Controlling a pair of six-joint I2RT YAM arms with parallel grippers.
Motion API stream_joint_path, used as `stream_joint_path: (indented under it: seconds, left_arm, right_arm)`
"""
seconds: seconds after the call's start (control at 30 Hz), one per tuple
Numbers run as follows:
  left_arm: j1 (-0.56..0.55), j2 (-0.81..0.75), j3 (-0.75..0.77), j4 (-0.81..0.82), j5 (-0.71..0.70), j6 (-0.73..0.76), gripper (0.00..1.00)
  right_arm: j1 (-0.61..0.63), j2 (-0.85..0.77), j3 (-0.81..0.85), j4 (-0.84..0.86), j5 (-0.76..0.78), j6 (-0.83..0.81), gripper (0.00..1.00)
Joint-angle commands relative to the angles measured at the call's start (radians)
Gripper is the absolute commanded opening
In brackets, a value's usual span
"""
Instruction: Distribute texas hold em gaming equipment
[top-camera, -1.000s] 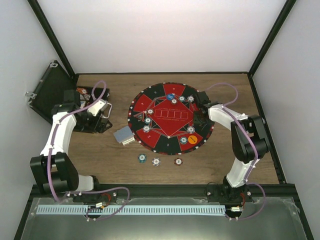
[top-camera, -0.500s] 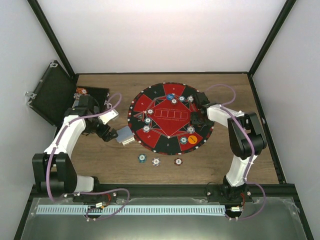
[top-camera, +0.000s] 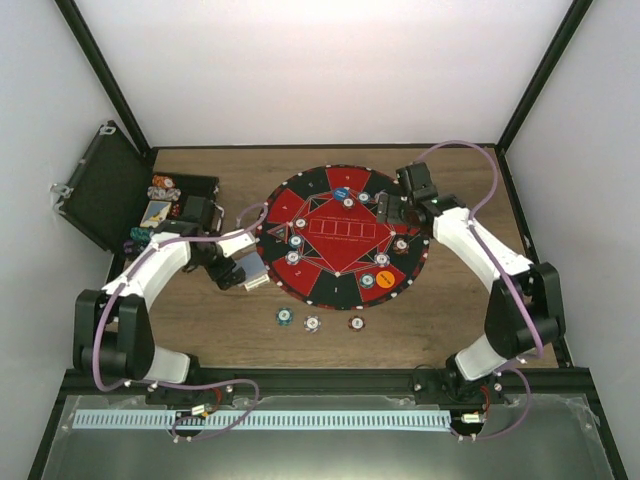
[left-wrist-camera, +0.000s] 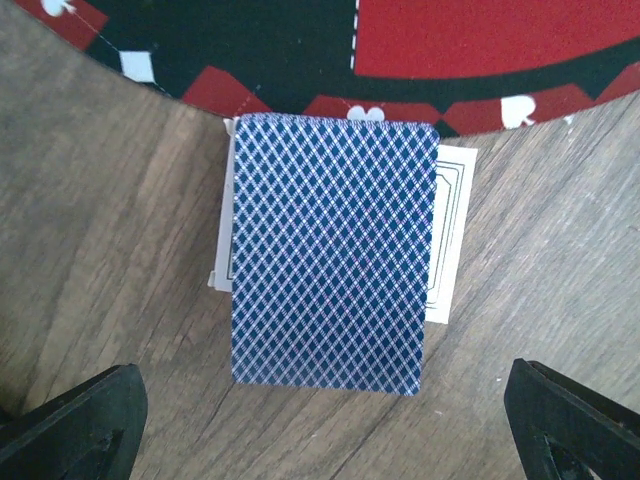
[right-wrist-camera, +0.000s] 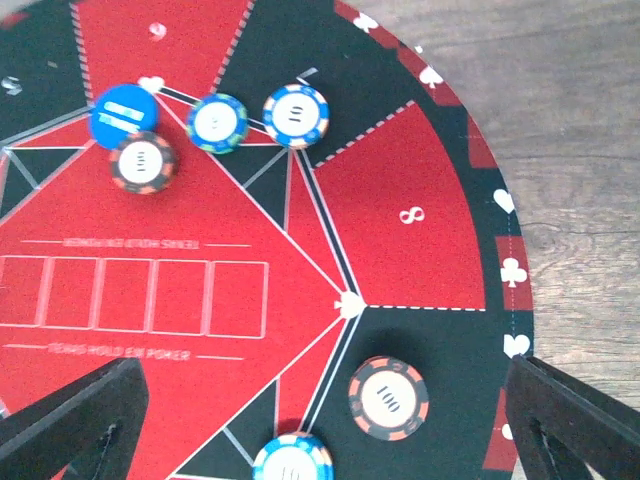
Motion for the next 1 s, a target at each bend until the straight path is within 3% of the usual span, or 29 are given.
stream_joint_path:
  seconds: [0.0, 0.3, 0.97]
  left_arm:
    - [-0.041, 0.036, -0.024, 0.064, -0.090, 0.013, 1.00]
    - [-0.083, 0.042, -0.071, 0.108, -0.127, -0.012, 1.00]
    - [-0.092, 0.094, -0.105, 0.182, -0.179, -0.051, 1.00]
  right_arm:
    - [0.045, -0.072, 0.034, -0.049, -0.005, -0.003, 1.00]
    - [0.123, -0.098, 0.041, -0.071, -0.016, 0.015, 1.00]
    - [0.167, -0.119, 0.037, -0.091, -0.037, 0.022, 1.00]
